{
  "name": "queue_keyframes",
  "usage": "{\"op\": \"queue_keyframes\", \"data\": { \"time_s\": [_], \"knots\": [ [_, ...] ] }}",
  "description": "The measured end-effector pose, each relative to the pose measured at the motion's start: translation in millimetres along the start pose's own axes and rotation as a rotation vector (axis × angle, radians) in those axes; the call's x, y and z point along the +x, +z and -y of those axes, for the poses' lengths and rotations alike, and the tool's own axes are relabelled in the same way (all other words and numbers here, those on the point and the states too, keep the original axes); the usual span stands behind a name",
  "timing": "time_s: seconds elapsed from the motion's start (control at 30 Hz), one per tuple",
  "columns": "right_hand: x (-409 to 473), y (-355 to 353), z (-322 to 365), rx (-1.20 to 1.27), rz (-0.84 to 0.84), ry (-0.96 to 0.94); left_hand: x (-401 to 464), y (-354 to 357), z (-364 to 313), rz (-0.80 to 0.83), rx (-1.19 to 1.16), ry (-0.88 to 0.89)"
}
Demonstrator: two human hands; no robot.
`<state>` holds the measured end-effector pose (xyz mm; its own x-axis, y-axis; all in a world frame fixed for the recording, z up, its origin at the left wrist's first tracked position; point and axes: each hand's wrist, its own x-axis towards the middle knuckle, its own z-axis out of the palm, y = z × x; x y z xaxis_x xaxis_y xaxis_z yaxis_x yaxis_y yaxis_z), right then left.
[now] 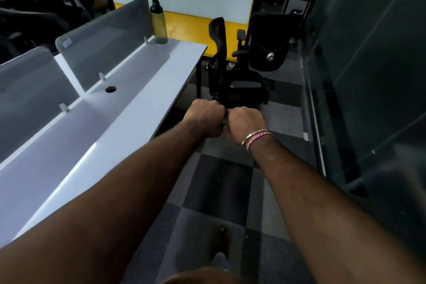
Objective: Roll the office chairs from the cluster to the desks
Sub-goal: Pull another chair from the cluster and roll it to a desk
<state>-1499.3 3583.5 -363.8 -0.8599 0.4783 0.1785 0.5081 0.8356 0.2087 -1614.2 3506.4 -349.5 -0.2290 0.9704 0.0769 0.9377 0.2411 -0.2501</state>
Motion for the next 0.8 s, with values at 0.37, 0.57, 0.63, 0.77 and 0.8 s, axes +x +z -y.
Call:
{"op": "queue_keyframes", "data": {
  "time_s": [0.37, 0.57, 0.63, 0.77, 0.8],
  "knots": [
    [173, 58, -115, 0.058, -0.017, 0.011, 209, 21, 36, 0.052, -0.011, -0.030],
    [248, 83, -149, 0.085, -0.012, -0.016, 283, 35, 64, 0.080, -0.047, -0.040],
    [278, 95, -157, 0.096, -0.012, -0.019, 310, 43, 77, 0.087, -0.060, -0.043],
    [340, 120, -166, 0.072, -0.019, -0.012, 362, 65, 108, 0.112, -0.069, -0.052],
    [356, 126, -168, 0.059, -0.023, -0.005, 377, 70, 118, 0.108, -0.068, -0.051]
  ]
}}
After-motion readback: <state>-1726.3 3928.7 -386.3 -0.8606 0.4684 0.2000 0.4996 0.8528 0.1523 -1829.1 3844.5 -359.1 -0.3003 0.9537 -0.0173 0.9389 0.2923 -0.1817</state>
